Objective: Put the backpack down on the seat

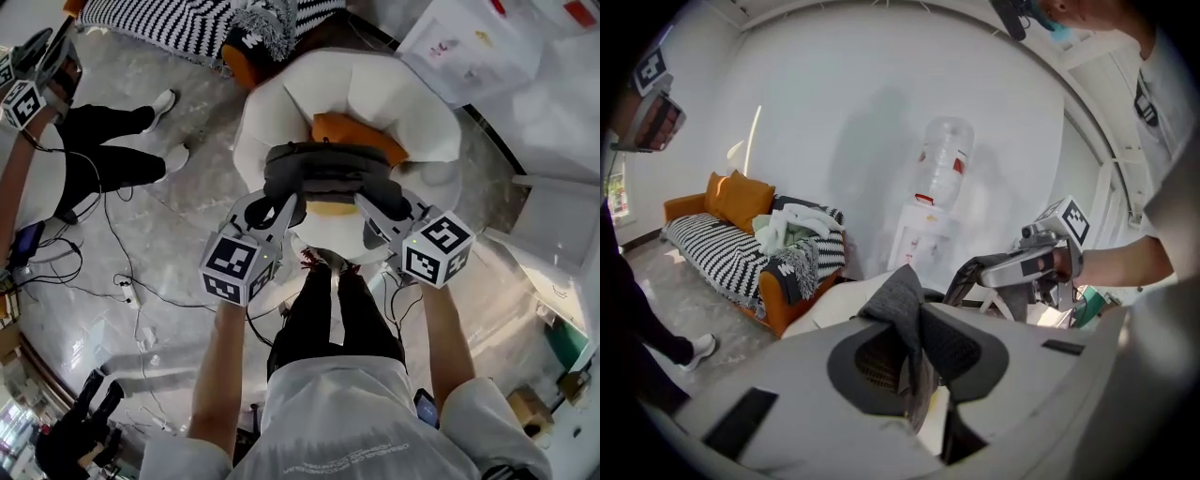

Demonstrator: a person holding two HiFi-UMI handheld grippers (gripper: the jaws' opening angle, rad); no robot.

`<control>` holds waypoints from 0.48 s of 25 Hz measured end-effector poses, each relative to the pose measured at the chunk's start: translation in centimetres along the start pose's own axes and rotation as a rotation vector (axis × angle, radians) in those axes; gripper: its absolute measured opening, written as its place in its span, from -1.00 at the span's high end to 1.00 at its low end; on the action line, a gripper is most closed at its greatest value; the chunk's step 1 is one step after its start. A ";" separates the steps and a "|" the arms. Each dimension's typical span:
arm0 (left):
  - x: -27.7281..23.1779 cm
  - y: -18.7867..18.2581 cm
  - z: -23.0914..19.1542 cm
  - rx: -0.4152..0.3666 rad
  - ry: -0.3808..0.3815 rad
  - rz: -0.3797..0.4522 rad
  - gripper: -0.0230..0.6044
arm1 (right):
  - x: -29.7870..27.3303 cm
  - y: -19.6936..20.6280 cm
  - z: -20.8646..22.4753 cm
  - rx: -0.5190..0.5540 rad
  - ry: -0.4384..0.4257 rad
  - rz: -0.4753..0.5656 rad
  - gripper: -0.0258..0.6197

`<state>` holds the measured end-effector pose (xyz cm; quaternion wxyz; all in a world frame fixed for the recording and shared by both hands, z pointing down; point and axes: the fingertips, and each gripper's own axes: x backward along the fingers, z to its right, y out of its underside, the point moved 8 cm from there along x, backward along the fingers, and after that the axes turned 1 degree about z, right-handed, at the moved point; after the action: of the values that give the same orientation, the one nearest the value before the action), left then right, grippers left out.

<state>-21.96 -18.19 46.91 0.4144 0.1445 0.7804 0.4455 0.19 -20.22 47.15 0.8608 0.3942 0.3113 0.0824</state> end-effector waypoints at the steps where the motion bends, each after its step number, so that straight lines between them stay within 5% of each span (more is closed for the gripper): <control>1: -0.6 0.2 -0.4 0.003 0.000 -0.007 0.75 | -0.4 0.2 0.6 -0.011 0.003 0.000 0.85; 12: -6.6 2.2 -3.0 0.020 0.018 -0.077 0.74 | -3.3 1.9 6.4 -0.093 0.018 -0.022 0.85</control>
<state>-20.51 -22.61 52.88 0.4226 0.1145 0.7934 0.4229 1.66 -24.23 53.27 0.8762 0.3496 0.3192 0.0908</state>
